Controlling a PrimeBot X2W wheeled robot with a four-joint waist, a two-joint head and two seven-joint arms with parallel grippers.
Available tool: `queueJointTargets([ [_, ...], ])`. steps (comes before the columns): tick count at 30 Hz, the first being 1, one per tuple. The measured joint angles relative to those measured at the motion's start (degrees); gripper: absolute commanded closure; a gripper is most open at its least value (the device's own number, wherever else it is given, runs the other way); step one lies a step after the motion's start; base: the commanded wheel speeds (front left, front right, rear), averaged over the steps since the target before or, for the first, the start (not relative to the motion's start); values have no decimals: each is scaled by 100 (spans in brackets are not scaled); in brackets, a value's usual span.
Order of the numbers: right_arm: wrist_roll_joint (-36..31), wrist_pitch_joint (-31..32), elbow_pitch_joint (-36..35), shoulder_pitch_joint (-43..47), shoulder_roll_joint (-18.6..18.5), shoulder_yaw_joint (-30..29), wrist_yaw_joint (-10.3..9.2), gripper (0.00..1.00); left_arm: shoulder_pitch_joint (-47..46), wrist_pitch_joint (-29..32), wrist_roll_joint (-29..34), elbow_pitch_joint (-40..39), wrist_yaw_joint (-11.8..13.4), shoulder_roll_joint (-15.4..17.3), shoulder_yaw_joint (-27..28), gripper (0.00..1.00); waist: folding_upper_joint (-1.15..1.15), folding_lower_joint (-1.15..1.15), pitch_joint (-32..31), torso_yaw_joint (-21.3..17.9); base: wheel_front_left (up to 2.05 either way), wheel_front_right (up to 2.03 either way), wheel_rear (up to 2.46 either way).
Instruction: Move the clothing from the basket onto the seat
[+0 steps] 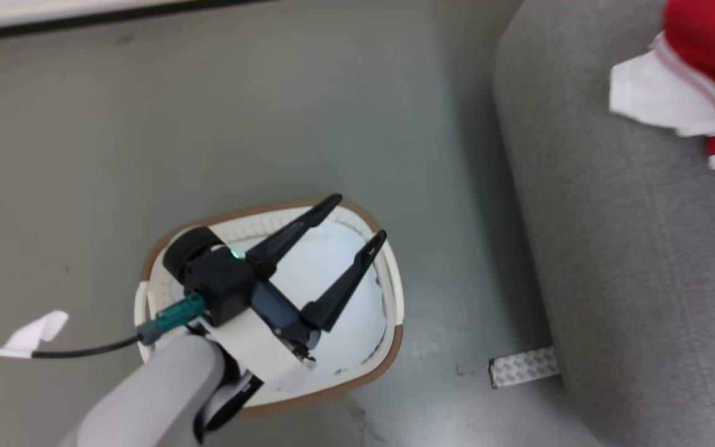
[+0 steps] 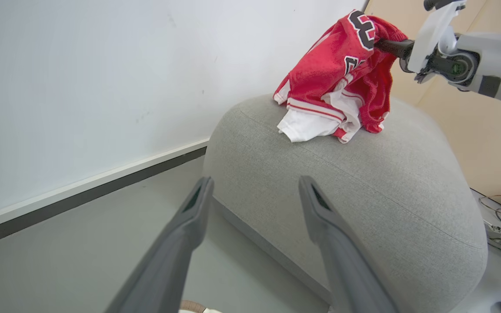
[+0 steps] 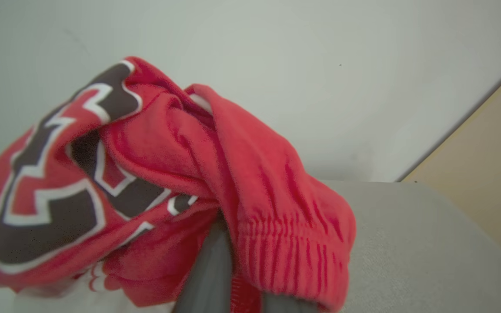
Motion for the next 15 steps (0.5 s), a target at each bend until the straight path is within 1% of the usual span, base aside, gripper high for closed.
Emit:
queueJointTargets([
  [2, -236, 22, 192, -26, -113, -196, 0, 100, -61, -1, 0, -40, -9, 49, 20, 0, 0, 0, 162, 67, 0, 0, 0],
  [8, -853, 394, 777, -34, -257, -660, 0, 100, -149, -1, 0, -100, -10, 156, 56, 0, 0, 0, 510, 226, 0, 0, 0],
  [11, -1074, 733, 985, -40, -237, -378, 0, 100, -155, -1, -1, -96, -15, 164, 56, 0, 0, 0, 535, 257, 0, 0, 0],
  [15, -1107, 816, 1035, -112, -145, -302, 0, 100, -158, -2, -16, -31, -15, 178, 98, 0, 0, 0, 458, 224, 0, 0, 0],
])
